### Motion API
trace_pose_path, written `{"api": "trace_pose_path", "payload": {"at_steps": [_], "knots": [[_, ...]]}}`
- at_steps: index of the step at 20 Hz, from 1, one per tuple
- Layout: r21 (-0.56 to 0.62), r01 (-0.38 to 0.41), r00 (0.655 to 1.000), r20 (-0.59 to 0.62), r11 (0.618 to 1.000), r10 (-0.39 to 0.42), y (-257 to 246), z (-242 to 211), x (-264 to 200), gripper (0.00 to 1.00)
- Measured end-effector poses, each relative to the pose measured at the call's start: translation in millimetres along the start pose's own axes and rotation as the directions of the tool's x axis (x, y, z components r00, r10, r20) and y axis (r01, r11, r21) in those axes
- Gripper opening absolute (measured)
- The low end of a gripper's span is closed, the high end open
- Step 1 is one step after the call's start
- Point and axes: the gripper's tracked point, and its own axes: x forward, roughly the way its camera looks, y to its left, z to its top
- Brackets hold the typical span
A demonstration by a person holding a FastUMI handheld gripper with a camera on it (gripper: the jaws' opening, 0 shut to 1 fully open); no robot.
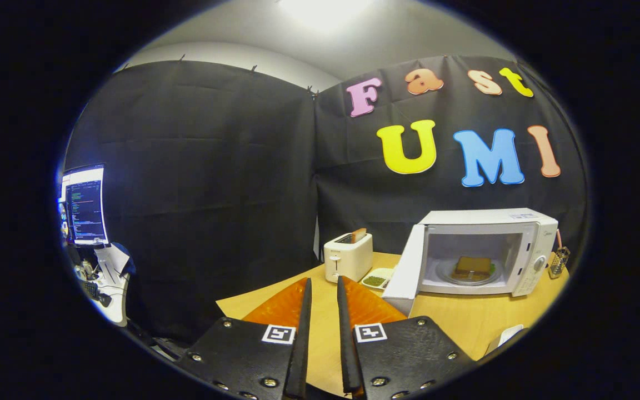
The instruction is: Open the microwave, put the food inside, and close the microwave door.
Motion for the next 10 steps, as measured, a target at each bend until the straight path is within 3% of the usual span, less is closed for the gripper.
{"api": "trace_pose_path", "payload": {"at_steps": [5, 7, 10], "knots": [[0.019, 0.066, 0.998, -0.021, 0.998, -0.065, -25.2, -10.1, 15.8, 0.25], [0.039, 0.064, 0.998, -0.026, 0.997, -0.063, -29.9, -13.8, 17.8, 0.18], [0.008, 0.124, 0.992, -0.008, 0.992, -0.124, -51.5, -11.4, 11.1, 0.18]]}}
